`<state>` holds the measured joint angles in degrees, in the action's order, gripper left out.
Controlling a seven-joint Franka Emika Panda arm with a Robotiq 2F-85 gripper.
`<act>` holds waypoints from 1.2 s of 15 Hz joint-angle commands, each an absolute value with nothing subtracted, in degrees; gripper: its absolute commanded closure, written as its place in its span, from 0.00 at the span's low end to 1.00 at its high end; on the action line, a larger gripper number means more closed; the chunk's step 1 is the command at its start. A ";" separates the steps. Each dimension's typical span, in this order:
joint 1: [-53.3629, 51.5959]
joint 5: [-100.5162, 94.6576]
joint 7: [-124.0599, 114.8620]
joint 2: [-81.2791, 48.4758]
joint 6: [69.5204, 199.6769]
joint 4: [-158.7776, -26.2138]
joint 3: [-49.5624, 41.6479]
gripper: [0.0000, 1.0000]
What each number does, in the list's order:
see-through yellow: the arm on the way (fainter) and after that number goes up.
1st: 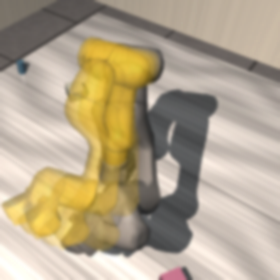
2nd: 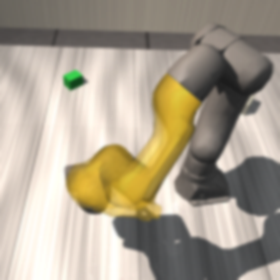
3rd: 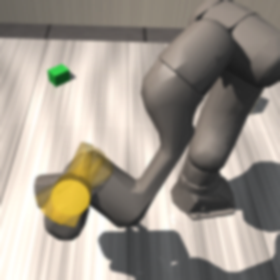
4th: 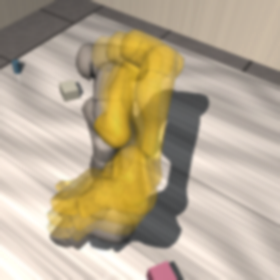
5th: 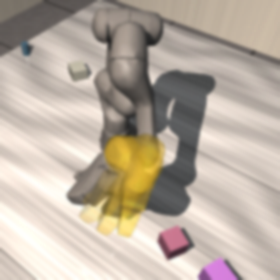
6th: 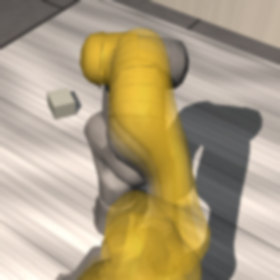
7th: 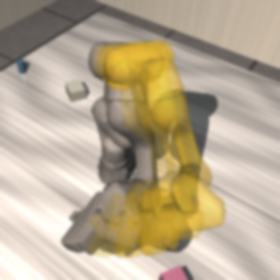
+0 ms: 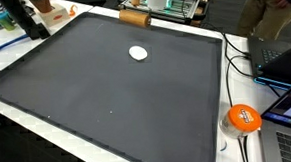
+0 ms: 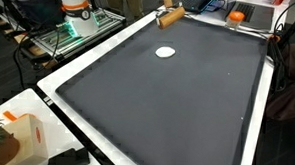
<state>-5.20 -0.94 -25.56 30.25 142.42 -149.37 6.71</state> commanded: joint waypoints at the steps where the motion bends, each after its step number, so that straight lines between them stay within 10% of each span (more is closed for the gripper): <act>1: -3.44 0.68 -24.47 31.79 142.66 -150.67 8.22 0.53; 3: -3.38 0.86 -24.42 33.10 142.71 -151.72 8.21 0.53; 4: -3.38 0.89 -24.42 33.19 142.72 -151.77 8.21 0.78; 18: 16.94 -16.76 -49.29 36.19 159.93 -157.65 33.66 0.78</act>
<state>10.15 -11.65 -41.74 33.62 157.71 -157.65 26.76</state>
